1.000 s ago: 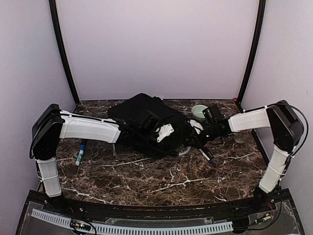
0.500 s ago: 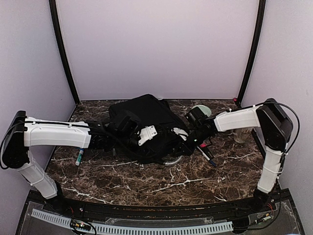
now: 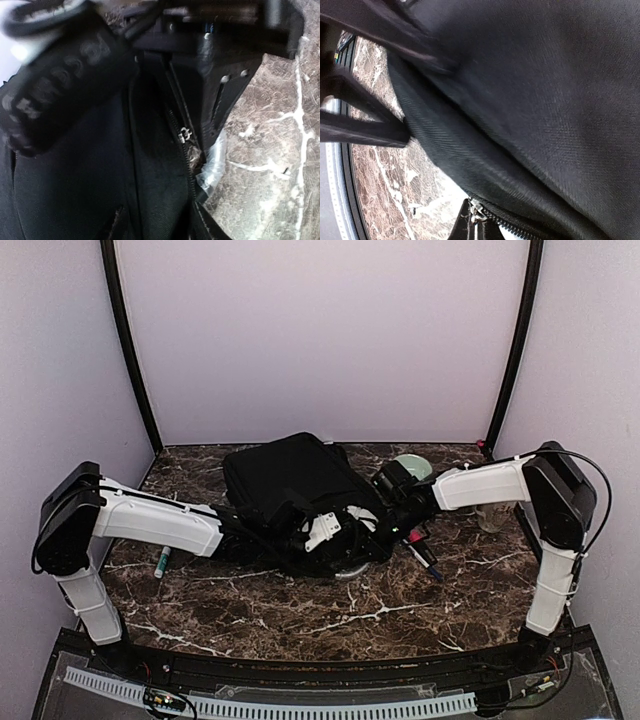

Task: Pack the student bag
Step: Unzip the largest pocket of the student bag, then hold the largest pocket of the student bag.

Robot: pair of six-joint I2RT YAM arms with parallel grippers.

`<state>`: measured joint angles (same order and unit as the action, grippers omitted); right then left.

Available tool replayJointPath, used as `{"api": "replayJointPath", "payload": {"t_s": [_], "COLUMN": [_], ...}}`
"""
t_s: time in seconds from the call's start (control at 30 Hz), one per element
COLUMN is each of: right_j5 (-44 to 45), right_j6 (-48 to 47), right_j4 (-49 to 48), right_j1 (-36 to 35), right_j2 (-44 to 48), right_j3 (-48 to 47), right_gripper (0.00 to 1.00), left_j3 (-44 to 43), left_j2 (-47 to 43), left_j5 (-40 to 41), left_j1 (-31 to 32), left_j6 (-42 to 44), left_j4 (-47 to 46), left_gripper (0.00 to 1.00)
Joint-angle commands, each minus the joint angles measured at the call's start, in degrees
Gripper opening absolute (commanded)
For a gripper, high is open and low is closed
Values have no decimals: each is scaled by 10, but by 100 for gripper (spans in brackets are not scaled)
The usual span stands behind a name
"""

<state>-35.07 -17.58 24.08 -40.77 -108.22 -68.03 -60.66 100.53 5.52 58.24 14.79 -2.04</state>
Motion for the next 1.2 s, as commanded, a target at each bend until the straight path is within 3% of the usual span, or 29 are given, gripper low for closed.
{"api": "replayJointPath", "payload": {"t_s": [0.0, 0.1, 0.17, 0.63, 0.67, 0.8, 0.87, 0.97, 1.17], "right_j5": [-24, -13, -9, -13, -16, -20, -23, -26, -25], "right_j6": [-12, -15, -17, -17, -15, -14, -15, -18, -20], "right_j4": [4, 8, 10, -3, -4, -2, -1, 1, 1], "right_j1": [-6, -3, 4, 66, 66, 62, 57, 51, 46], "right_j2": [0, -8, -14, -10, -10, -16, -17, -13, -3], "right_j3": [-6, -4, -1, 16, 16, 16, 16, 17, 16], "right_gripper": [0, 0, 0, 0, 0, 0, 0, 0, 0], "left_j3": [-21, -17, 2, 127, 127, 113, 104, 75, -18], "left_j2": [13, 7, -12, -132, -131, -130, -134, -125, -40], "left_j5": [28, 53, 60, 106, 109, 98, 66, 26, -10], "left_j1": [-1, -1, -1, -5, -6, -5, -5, -2, 3], "left_j6": [1, 3, 9, -23, -26, -32, -31, -23, -4], "left_j4": [-24, -15, -20, 37, 45, 58, 41, 14, 3], "left_gripper": [26, 6, 0, 0, 5, 39, 47, 54, 56]}}
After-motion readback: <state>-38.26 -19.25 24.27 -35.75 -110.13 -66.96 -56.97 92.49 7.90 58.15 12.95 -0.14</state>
